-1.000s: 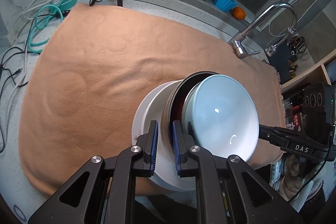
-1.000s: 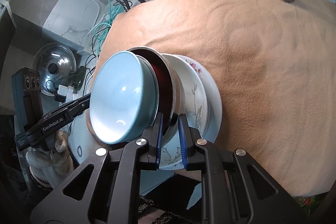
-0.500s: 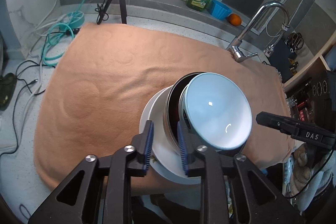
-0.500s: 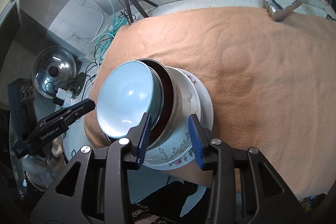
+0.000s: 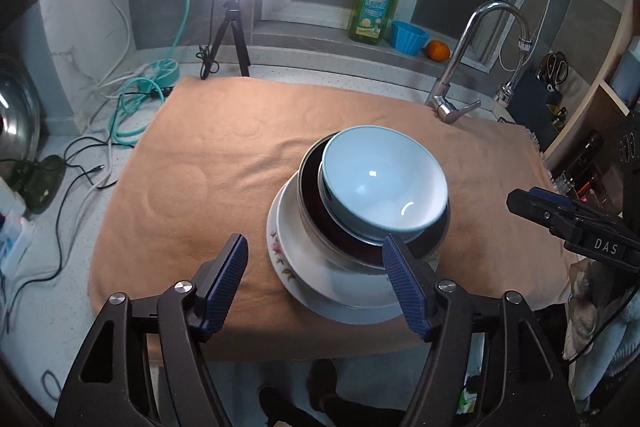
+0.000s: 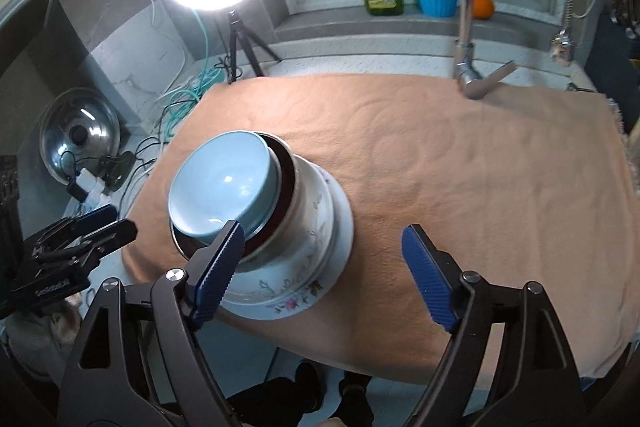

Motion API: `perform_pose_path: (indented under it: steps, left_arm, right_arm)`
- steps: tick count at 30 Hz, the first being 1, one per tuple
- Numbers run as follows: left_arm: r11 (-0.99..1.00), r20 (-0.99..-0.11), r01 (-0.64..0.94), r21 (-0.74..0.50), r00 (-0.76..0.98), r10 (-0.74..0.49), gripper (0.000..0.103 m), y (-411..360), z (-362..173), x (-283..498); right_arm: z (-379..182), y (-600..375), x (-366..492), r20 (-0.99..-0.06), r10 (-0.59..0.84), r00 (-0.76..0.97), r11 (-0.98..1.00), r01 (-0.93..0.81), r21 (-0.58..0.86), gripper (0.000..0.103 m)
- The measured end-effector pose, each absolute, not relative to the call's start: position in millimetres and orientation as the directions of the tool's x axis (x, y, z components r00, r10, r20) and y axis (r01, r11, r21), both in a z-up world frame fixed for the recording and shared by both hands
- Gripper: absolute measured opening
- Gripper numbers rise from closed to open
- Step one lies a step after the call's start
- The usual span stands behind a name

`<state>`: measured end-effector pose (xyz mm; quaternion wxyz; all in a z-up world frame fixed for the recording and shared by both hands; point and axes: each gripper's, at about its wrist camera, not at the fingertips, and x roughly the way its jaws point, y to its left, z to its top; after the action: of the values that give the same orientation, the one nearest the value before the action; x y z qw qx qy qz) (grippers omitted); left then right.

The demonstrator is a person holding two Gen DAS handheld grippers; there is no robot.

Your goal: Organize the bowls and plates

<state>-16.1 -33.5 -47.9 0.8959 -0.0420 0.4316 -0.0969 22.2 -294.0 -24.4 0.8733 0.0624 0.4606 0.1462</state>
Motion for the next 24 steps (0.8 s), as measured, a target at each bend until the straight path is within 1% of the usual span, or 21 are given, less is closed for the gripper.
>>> perform_pose_path:
  steps: [3, 6, 10, 24]
  left_arm:
    - [0.98, -0.771, 0.14, -0.14, 0.606, -0.197, 0.072, -39.7, -49.5, -23.4]
    - [0.983, -0.778, 0.149, -0.106, 0.603, -0.176, 0.075, -46.6, -50.7, -25.0]
    - [0.984, -0.777, 0.145, -0.103, 0.606, -0.171, 0.075, -50.0, -49.9, -24.8]
    - [0.985, -0.766, 0.137, -0.106, 0.62, -0.168, 0.075, -56.7, -42.8, -19.8]
  right_arm:
    - [-21.5, -294.4, 8.9, -0.78, 0.273, 0.563, 0.961, -0.187, 0.202, 0.09]
    - [-19.6, -291.9, -0.5, -0.776, 0.248, 0.58, 0.967, -0.191, 0.166, 0.09]
    - [-18.7, -284.9, -3.3, -0.778, 0.243, 0.579, 0.966, -0.216, 0.141, 0.09]
    - [-19.9, -292.0, 4.2, -0.775, 0.268, 0.573, 0.962, -0.199, 0.186, 0.09]
